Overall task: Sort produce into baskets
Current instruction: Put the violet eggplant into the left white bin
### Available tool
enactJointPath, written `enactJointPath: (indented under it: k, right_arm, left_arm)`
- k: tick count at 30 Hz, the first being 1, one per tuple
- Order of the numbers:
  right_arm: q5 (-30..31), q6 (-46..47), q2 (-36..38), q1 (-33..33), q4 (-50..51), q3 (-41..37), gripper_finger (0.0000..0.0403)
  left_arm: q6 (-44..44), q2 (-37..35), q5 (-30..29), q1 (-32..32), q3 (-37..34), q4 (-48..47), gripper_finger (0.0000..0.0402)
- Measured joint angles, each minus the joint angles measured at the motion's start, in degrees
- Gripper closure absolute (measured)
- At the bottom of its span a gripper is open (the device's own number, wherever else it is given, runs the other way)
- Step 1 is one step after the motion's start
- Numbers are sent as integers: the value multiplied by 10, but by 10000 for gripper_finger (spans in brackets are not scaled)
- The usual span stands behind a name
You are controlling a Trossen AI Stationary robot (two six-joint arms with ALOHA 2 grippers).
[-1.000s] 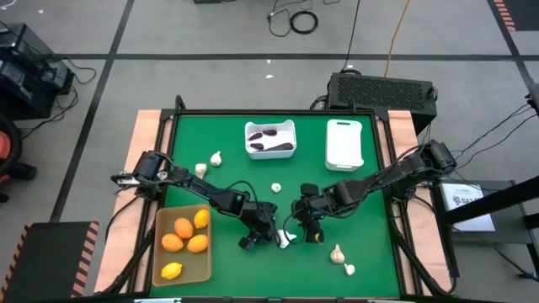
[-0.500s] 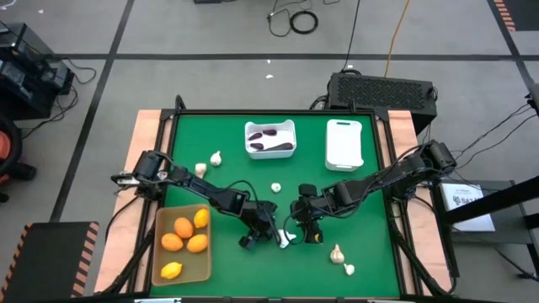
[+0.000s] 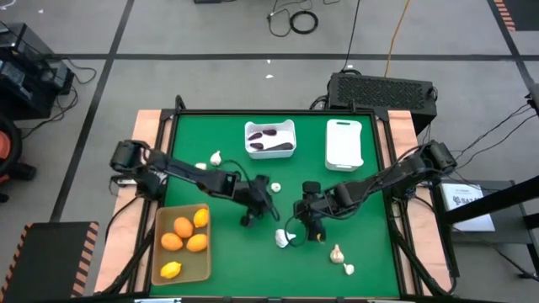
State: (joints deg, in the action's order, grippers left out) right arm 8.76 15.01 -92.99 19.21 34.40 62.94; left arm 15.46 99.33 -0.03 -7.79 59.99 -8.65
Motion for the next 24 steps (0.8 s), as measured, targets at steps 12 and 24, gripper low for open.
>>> enactJointPath:
  k: [12,24]
  right_arm:
    - [172,52,80,79,53,-66,189]
    - [213,108,320,97,-148,-300,189]
  left_arm:
    - [21,-38,1,175,1,65,306]
    - [-143,-36,14,314,1,160,306]
